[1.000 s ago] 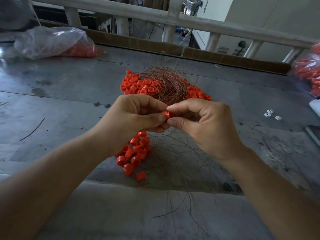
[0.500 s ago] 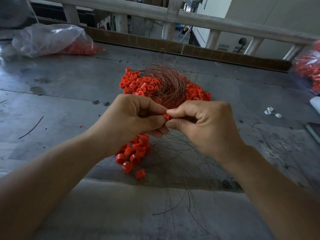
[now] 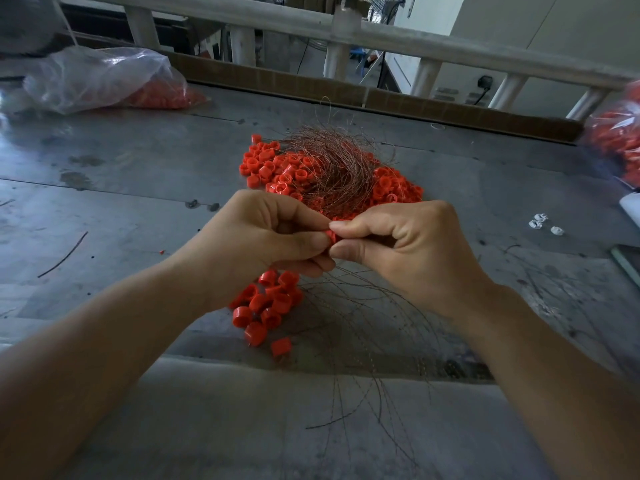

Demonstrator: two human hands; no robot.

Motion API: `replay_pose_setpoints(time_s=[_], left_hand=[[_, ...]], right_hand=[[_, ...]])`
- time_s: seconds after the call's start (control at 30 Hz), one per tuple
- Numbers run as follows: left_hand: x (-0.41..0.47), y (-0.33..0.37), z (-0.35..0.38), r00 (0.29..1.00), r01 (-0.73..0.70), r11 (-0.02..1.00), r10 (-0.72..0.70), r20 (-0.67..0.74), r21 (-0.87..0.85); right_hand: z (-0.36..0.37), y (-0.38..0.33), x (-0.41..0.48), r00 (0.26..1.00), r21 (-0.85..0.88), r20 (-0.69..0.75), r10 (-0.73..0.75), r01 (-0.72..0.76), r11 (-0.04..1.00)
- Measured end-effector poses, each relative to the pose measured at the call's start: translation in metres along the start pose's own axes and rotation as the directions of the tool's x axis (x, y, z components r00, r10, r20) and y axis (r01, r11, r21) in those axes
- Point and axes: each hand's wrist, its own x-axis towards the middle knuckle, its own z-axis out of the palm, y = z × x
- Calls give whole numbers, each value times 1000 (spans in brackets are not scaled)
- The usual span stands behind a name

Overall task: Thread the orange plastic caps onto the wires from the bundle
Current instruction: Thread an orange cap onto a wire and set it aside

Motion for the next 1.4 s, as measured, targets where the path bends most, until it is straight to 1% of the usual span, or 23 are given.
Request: replay_pose_setpoints(time_s=[0.13,0.3,0.37,0.43,0.53,0.7,0.8,0.97,1.03,1.13,1.17,1.27,1.3,1.4], left_hand=[[0,-1,1,1000,-6,1000,6,-10,-13],[0,-2,0,1000,-10,1000,10,6,27],[-1,-2,0,1000,-23,999,23,14,24],[-1,-2,-1,999,-30,999,29,26,19],[-1,-2,-3,997,-22,1000,21,73,14],[-1,0,-6,987,-16,1000,14,163,10],[-2,0,-6,984,-4,1000,8,179,-20],[-2,-1,-7,981,32,998,-22,191,-48],[-2,-1,-7,979,42,997,-29,203,-61],[-3,1,-6,979,-3,996,21,201,-90],[-4,2,-4,980,-32,998,43,194,-59],[-6,2,2,986,-131,982,114,124,133],[-6,2,4,986,-145,977,130,105,156],[-7,2,6,984,-163,978,153,89,127]], right_hand=[[-1,-1,0,1000,24,-22,2,-1,1000],[4,-2,-1,992,-124,-54,-116,109,986],[3,-1,-1,992,-118,-55,-116,109,987],[1,-2,-1,995,-67,-47,-85,82,994],[-2,-3,-1,1000,15,-15,-24,24,1000],[-6,-6,1,999,81,37,28,-31,996],[-6,-5,1,998,69,63,11,-15,997],[-7,-2,3,970,39,241,-18,9,999],[-7,-3,4,962,8,272,-20,18,1000],[-6,-4,3,974,-59,226,-33,48,997],[-6,-5,3,976,-82,214,-38,56,995],[-3,-7,0,979,-142,203,-38,68,988],[-1,-8,0,979,-153,199,-34,66,986],[2,-11,-1,983,-176,180,-38,70,982]])
